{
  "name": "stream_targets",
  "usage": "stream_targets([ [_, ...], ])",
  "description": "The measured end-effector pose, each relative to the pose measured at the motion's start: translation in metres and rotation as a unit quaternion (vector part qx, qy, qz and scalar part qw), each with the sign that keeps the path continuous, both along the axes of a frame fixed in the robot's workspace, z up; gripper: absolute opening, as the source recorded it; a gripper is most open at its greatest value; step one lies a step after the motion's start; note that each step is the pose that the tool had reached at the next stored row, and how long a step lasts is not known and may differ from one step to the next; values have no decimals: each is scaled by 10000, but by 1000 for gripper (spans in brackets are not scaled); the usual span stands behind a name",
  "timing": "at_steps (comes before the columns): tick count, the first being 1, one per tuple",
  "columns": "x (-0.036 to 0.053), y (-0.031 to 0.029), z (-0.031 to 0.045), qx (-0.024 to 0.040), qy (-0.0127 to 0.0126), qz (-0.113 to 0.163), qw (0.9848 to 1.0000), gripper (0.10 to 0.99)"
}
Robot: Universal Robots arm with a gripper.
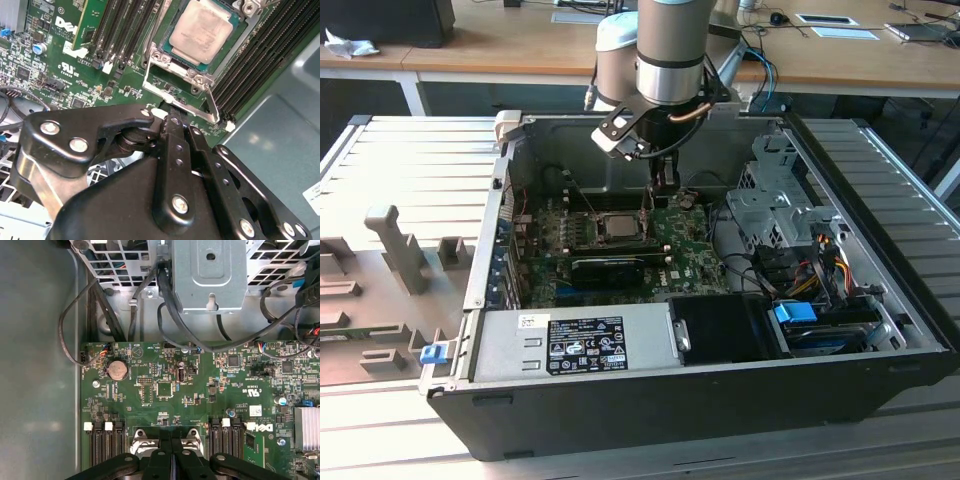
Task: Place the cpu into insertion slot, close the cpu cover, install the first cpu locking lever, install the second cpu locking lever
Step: 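Close the cpu cover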
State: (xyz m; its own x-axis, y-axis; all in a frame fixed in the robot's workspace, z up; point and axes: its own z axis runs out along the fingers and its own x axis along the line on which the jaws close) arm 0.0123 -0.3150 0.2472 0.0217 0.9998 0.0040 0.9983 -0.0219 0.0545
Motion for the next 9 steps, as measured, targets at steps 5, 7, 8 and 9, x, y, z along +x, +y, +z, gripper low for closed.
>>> stream_targets([
  [5,-19,0,0,0,0,0,10000,106],
  [7,-32,0,0,0,0,0,10000,106],
  [8,-38,0,0,0,0,0,10000,106],
  [9,-46,0,0,0,0,0,10000,106],
])
